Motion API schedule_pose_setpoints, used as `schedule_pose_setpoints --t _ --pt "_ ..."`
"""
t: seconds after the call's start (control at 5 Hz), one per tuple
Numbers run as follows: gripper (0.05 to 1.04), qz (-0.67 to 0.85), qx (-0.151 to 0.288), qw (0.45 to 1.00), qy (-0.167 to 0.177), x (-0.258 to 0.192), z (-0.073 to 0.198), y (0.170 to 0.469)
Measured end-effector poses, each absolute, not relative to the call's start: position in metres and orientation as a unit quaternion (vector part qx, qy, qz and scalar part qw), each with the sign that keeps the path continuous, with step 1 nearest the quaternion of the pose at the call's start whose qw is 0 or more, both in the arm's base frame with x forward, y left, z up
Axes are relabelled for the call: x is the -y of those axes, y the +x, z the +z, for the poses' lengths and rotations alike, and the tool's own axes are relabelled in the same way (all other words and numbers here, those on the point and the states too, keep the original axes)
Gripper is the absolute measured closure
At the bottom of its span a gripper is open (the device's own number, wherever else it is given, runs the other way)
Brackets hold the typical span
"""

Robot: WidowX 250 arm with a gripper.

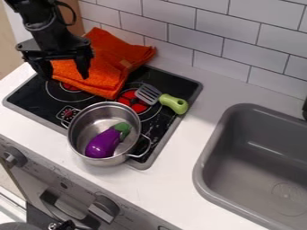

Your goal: Move the orange clothe to the bottom side of the table.

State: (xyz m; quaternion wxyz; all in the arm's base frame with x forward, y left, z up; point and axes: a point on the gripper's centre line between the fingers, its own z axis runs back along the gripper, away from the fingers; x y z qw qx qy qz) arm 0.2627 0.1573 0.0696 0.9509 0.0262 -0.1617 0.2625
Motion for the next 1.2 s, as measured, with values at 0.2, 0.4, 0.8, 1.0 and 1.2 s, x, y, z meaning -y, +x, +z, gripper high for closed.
schedule_pose_setpoints --t 0.2,0.4,0.8,1.0,1.2 --pt "0.084 0.265 0.152 0.952 0.023 -0.156 0.063 0.261" --pt "0.084 0.275 0.168 0.946 0.027 -0.168 0.053 0.281" --pt "0.166 0.227 0.220 0.948 0.032 -0.190 0.065 0.317" --pt "0.424 0.180 0.269 0.945 0.051 -0.195 0.070 0.329" --pt "0.696 0.135 0.296 0.945 0.044 -0.192 0.059 0.337"
